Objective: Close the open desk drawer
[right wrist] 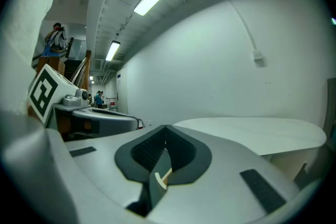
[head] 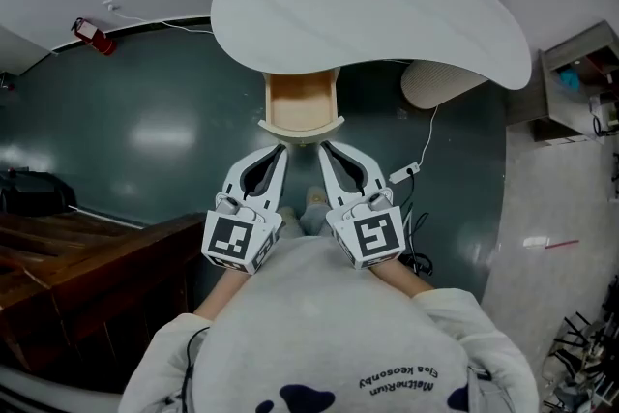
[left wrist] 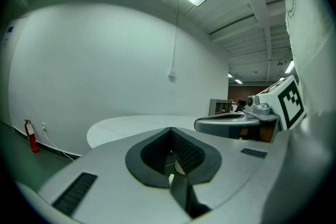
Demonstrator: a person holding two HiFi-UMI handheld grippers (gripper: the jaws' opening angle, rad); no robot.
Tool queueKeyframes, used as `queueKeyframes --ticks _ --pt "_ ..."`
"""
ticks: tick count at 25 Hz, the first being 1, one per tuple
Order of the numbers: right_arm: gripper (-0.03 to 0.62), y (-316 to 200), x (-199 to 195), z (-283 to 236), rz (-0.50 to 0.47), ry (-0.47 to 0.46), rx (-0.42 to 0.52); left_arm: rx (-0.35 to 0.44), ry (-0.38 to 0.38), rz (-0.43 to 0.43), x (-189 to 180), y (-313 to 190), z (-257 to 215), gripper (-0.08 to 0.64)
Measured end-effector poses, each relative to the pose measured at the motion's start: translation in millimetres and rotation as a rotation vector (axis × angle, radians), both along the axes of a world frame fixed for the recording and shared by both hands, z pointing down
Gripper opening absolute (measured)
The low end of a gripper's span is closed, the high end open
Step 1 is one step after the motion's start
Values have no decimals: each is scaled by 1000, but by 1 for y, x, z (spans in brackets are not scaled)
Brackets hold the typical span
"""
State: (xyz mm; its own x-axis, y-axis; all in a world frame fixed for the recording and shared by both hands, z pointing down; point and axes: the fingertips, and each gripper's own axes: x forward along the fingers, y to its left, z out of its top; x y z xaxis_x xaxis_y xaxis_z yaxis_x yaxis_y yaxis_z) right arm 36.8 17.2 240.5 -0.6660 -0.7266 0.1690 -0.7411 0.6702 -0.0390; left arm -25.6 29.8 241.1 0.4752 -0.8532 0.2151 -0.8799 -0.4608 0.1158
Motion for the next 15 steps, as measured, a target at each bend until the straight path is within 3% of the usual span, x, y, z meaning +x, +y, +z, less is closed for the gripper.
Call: queueKeyframes --ticks 8,15 --pt "17 -26 -13 21 -9 32 -62 -61 0 -22 -19 -22 31 6" --pt "17 -49 -28 45 -5 44 -85 -95 0 18 -32 -46 58 6"
